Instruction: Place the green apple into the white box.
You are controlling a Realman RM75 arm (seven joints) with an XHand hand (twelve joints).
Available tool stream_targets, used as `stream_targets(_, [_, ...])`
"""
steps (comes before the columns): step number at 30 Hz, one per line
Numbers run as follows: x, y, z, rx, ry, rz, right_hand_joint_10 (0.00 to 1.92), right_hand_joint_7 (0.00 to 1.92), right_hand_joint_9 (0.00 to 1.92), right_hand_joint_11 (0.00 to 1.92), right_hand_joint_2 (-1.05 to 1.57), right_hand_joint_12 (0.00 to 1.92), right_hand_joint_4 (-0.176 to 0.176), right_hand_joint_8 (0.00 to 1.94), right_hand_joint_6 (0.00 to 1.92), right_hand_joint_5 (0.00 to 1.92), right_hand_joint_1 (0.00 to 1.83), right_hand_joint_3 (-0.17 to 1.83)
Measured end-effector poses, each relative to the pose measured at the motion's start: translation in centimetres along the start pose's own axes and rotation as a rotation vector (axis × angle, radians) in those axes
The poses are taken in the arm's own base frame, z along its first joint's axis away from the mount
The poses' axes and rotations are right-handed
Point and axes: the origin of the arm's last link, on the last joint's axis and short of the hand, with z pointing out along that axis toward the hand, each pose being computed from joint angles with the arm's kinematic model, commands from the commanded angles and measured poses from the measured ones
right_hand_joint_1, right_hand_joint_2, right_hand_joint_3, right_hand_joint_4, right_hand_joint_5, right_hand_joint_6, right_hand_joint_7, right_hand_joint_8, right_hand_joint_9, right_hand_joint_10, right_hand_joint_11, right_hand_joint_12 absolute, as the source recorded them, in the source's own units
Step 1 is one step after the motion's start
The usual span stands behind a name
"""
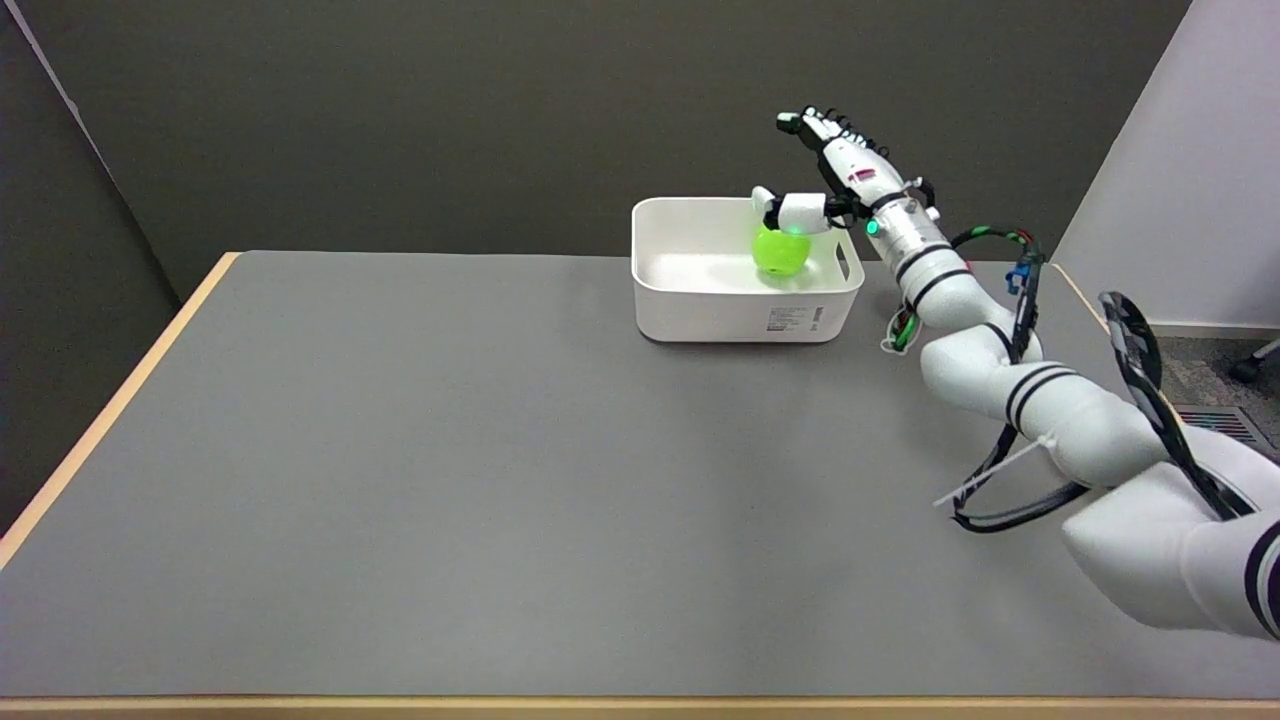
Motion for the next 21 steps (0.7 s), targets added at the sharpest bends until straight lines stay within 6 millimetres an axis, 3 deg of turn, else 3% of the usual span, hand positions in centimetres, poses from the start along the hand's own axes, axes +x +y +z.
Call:
stream_targets(7, [0.2, 0.2, -1.9, 0.030, 0.052, 0.092, 0.25, 0.04, 0.00, 0.00, 0.61, 0.82, 0.060, 0.17, 0.39, 0.08, 0.51, 0.93])
stream_targets(9, [0.5, 0.1, -2.5, 0.051, 0.080, 0.125, 0.29, 0.03, 0.00, 0.00, 0.57, 0.83, 0.049, 0.24, 0.46, 0.08, 0.67, 0.98])
stream_targets(12, [1.2, -0.4, -3.6, 0.096, 0.129, 0.176, 0.46, 0.10, 0.00, 0.00, 0.66, 0.95, 0.039, 0.25, 0.34, 0.14, 0.51, 0.85])
stream_targets(13, [1.4, -0.6, -3.9, 0.108, 0.140, 0.187, 0.54, 0.12, 0.01, 0.00, 0.63, 1.01, 0.036, 0.31, 0.39, 0.13, 0.50, 0.92])
stream_targets(21, [2.8, -3.2, -9.4, 0.301, 0.273, 0.332, 0.67, 0.19, 0.05, 0.00, 0.64, 1.11, 0.030, 0.34, 0.40, 0.15, 0.43, 0.97])
